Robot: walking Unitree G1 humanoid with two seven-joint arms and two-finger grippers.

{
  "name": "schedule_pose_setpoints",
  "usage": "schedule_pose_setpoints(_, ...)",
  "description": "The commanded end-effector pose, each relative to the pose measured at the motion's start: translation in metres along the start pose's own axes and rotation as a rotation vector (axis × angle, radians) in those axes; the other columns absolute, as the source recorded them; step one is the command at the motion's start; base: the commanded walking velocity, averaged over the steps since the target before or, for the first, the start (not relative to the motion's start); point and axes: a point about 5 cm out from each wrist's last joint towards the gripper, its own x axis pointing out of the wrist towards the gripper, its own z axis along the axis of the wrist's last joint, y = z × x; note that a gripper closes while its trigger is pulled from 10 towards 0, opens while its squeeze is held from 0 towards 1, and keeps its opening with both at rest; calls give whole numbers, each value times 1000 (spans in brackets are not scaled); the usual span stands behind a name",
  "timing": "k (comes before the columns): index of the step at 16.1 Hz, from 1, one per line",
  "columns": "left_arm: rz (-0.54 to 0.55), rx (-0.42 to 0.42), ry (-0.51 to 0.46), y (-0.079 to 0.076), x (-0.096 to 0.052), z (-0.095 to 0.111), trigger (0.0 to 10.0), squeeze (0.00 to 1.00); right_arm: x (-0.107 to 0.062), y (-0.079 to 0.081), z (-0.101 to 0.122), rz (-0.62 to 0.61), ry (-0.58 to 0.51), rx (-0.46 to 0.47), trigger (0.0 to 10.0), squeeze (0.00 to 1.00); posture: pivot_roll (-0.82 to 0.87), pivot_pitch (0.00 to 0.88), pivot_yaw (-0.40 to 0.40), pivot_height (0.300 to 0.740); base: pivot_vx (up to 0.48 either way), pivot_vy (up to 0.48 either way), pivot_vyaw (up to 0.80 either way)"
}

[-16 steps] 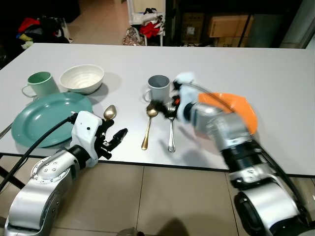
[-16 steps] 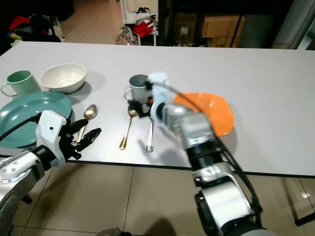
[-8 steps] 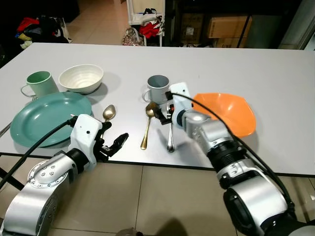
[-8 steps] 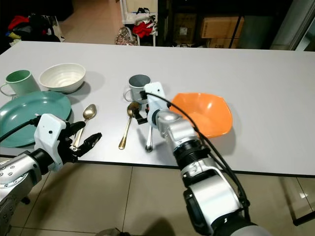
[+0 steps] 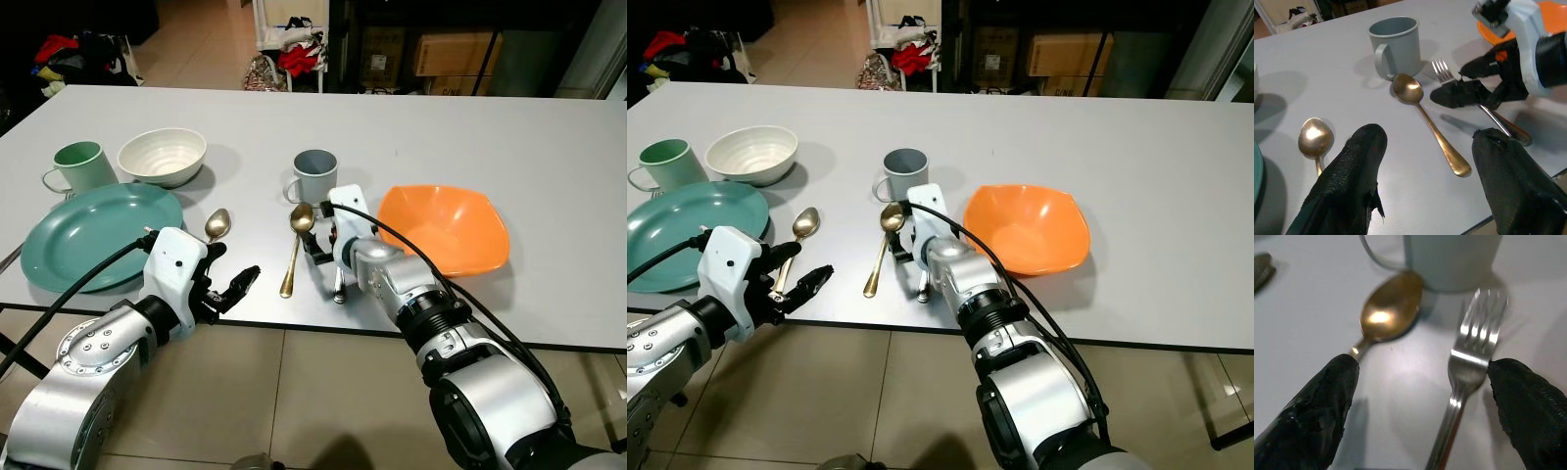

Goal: Setting the table

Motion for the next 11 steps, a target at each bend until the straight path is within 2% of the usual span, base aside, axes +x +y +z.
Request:
schedule_pose_setpoints(1, -12, 7, 5, -2, 0, 1, 10000, 0, 1, -2, -4, -16, 3, 10, 10000, 0, 61, 8, 53, 740, 0, 0, 0)
schedule_pose_setpoints(6, -12, 9, 2, -2, 0, 2, 10000, 0, 4, -2, -18, -22, 58, -10, 10000, 0, 63, 11, 54, 740, 0, 0, 0)
schedule_pose_setpoints(7, -13, 9, 2, -2, 0, 2, 10000, 0, 4, -2, -19, -19, 60, -7, 6235, 0, 62, 12, 54, 740, 0, 0, 0)
schedule_pose_setpoints(8, -12, 9, 3, -2, 0, 2, 10000, 0, 4, -2, -20, -15, 64, -6, 4510, 0, 61, 12, 54, 740, 0, 0, 0)
schedule_pose_setpoints(10, -13, 10, 3, -3, 0, 2, 10000, 0, 5, -2, -22, -12, 73, -23, 3490, 0, 62, 15, 55, 740, 0, 0, 0)
schedule_pose_setpoints(11, -16, 10, 2, -3, 1, 2, 10000, 0, 5, -3, -23, -17, 79, -51, 3686, 0, 62, 15, 55, 740, 0, 0, 0)
